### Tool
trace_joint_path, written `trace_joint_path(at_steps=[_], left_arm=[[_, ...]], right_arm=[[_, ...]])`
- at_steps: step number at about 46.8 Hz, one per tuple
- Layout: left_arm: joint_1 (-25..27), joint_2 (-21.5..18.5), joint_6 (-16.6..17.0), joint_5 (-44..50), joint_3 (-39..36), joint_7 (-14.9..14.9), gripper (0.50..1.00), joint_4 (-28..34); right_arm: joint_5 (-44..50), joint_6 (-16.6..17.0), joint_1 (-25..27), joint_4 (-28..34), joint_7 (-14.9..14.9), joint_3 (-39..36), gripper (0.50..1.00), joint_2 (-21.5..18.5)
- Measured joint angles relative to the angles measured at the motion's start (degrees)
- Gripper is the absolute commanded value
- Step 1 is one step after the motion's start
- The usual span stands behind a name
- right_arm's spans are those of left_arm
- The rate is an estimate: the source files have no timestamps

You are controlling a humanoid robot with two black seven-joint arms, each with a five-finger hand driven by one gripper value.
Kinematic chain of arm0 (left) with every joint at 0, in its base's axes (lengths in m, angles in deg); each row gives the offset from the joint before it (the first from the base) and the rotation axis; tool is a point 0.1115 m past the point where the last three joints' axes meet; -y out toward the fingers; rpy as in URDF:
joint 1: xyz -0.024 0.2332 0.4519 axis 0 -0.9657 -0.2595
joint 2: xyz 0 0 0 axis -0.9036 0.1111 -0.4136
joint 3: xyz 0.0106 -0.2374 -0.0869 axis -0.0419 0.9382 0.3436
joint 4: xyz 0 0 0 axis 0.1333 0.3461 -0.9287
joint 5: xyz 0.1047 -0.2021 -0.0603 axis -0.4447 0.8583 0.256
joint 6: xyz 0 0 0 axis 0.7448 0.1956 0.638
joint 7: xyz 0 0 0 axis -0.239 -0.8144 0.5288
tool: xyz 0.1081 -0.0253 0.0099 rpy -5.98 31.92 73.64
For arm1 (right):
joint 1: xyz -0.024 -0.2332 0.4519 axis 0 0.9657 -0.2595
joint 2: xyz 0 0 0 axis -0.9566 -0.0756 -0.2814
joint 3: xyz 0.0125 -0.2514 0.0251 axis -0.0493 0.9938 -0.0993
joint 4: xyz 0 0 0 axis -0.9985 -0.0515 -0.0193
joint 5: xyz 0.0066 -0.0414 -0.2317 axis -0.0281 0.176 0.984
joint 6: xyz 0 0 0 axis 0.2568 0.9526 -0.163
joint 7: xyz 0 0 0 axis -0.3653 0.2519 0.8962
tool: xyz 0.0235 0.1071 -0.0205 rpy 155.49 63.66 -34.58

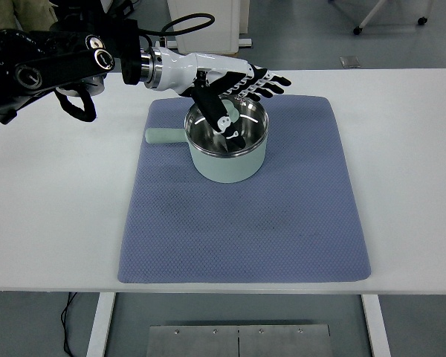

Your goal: Rotate green pot handle

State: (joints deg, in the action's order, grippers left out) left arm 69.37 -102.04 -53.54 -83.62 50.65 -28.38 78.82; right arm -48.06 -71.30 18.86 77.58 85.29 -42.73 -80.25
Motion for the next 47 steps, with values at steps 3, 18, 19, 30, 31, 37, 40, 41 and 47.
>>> trace_joint_path(at_steps=[3, 18, 19, 30, 31, 37, 40, 41, 47], left_arm=[[-0.81, 0.04, 0.27, 3.09, 0.07, 0.03, 1.000, -1.18], [-2.35, -0.04, 7.59, 27.40, 0.45, 0.05, 1.000, -5.81], [-2.50, -0.07, 7.80, 27.96, 0.50, 0.15, 1.000, -6.22], [-4.77, -0.35, 8.40, 42.21, 1.32, 0.43, 1.000, -8.91], [-5.02, -0.36, 8.54, 42.97, 1.32, 0.45, 1.000, -9.08], [-7.18, -0.38, 10.49, 44.93, 1.35, 2.01, 1.000, -9.42], [-8.18, -0.44, 11.33, 45.70, 1.43, 4.22, 1.000, -9.48], [-8.49, -0.53, 11.74, 45.97, 1.48, 5.10, 1.000, -9.50], [-9.95, -1.14, 13.22, 48.52, 1.73, 8.50, 1.000, -9.93]], right_arm=[[0.00, 0.00, 0.02, 0.00, 0.01, 0.00, 1.000, 0.00], [0.00, 0.00, 0.01, 0.00, 0.01, 0.00, 1.000, 0.00], [0.00, 0.00, 0.02, 0.00, 0.00, 0.00, 1.000, 0.00], [0.00, 0.00, 0.02, 0.00, 0.01, 0.00, 1.000, 0.00], [0.00, -0.01, 0.02, 0.00, 0.01, 0.00, 1.000, 0.00], [0.00, 0.00, 0.01, 0.00, 0.00, 0.00, 1.000, 0.00], [0.00, 0.00, 0.01, 0.00, 0.01, 0.00, 1.000, 0.00], [0.00, 0.00, 0.01, 0.00, 0.00, 0.00, 1.000, 0.00], [0.00, 0.00, 0.00, 0.00, 0.00, 0.00, 1.000, 0.00]])
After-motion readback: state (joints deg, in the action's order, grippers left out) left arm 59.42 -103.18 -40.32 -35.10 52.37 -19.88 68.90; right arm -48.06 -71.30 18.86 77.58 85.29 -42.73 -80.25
